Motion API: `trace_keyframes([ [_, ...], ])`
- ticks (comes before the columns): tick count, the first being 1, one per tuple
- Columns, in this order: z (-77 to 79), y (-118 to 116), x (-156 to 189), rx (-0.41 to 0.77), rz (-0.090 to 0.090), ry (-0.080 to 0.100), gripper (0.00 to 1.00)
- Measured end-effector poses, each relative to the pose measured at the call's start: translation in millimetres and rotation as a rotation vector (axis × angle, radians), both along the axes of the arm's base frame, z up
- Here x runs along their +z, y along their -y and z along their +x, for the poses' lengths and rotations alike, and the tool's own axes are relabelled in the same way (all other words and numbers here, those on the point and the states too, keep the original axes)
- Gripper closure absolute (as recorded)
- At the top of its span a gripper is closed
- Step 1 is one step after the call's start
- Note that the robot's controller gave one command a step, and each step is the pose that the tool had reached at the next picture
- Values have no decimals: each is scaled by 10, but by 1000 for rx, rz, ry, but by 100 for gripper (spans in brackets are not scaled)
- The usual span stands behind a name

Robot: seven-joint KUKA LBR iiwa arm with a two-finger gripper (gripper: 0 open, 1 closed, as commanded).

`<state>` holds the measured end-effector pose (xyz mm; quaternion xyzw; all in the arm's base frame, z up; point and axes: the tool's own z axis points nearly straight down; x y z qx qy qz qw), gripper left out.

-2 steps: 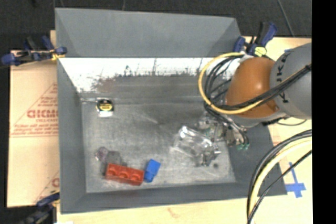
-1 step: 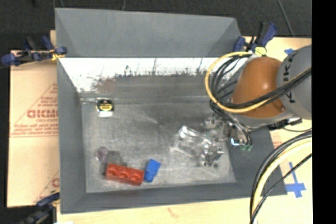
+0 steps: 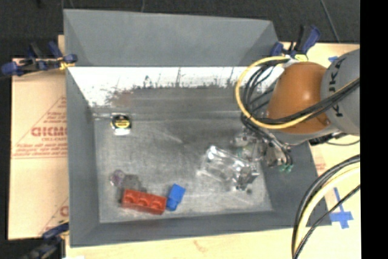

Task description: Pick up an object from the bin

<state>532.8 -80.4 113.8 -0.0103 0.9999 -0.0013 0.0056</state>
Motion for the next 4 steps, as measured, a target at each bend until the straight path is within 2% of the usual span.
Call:
trace_keyframes([
  [1, -101, -81, -385, -176, 2, 7, 0],
  [2, -78, -71, -364, -171, 2, -2, 0],
  [3, -61, -65, -346, -170, 1, 3, 100],
  [4, -51, -57, 0, -165, 2, -6, 100],
])
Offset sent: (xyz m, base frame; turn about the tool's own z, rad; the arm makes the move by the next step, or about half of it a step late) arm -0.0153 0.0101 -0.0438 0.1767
